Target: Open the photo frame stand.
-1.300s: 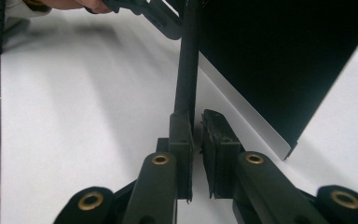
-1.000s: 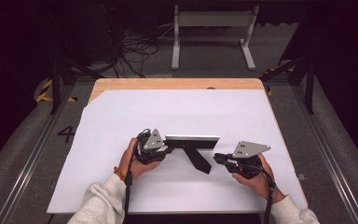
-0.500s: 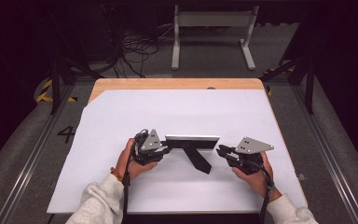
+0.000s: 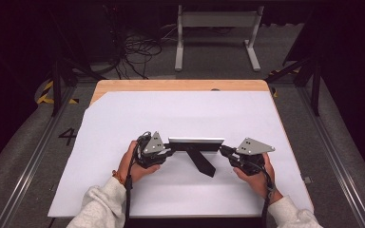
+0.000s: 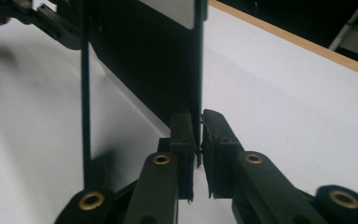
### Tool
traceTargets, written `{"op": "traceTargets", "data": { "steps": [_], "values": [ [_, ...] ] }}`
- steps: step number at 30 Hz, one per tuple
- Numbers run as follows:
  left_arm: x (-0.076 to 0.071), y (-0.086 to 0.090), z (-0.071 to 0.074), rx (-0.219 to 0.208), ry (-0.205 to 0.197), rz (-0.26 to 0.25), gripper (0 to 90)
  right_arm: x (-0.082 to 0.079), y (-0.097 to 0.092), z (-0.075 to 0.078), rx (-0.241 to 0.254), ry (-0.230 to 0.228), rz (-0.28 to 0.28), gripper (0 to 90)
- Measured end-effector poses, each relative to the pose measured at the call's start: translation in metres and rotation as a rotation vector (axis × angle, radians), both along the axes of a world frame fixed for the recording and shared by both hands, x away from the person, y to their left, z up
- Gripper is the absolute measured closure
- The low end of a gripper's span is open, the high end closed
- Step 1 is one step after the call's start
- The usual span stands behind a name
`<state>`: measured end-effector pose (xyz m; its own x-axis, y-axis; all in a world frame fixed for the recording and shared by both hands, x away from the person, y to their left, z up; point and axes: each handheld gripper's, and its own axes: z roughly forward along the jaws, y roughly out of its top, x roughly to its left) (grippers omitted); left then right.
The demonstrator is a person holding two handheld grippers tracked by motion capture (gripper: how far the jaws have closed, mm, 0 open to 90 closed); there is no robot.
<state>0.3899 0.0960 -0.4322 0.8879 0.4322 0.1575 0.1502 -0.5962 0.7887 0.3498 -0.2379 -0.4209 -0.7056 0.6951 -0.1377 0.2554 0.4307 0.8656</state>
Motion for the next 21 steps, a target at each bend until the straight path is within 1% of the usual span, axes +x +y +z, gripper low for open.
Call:
{"op": "traceTargets", "data": {
  "steps": [5, 8, 9, 12, 16, 21],
  "values": [
    [0.000, 0.000, 0.000, -0.002, 0.001, 0.001, 75.4, 0.003, 0.000, 0.000, 0.002, 0.003, -0.005, 83.4],
    [0.000, 0.001, 0.000, -0.002, 0.001, 0.003, 77.8, 0.003, 0.002, -0.001, 0.005, 0.005, 0.002, 84.9],
    [0.000, 0.001, 0.000, -0.003, 0.002, 0.002, 78.4, 0.004, 0.002, -0.001, -0.001, 0.001, 0.001, 84.9],
    [0.000, 0.001, 0.000, -0.003, 0.005, 0.002, 78.7, 0.007, 0.001, 0.000, 0.005, 0.009, 0.005, 85.1],
    [0.000, 0.001, 0.001, -0.003, 0.007, 0.000, 79.2, 0.010, 0.002, 0.000, 0.005, 0.014, -0.005, 85.3],
    [0.000, 0.001, 0.000, -0.005, 0.009, -0.002, 79.5, 0.014, 0.001, 0.000, 0.019, 0.020, -0.007, 85.4]
  ]
}}
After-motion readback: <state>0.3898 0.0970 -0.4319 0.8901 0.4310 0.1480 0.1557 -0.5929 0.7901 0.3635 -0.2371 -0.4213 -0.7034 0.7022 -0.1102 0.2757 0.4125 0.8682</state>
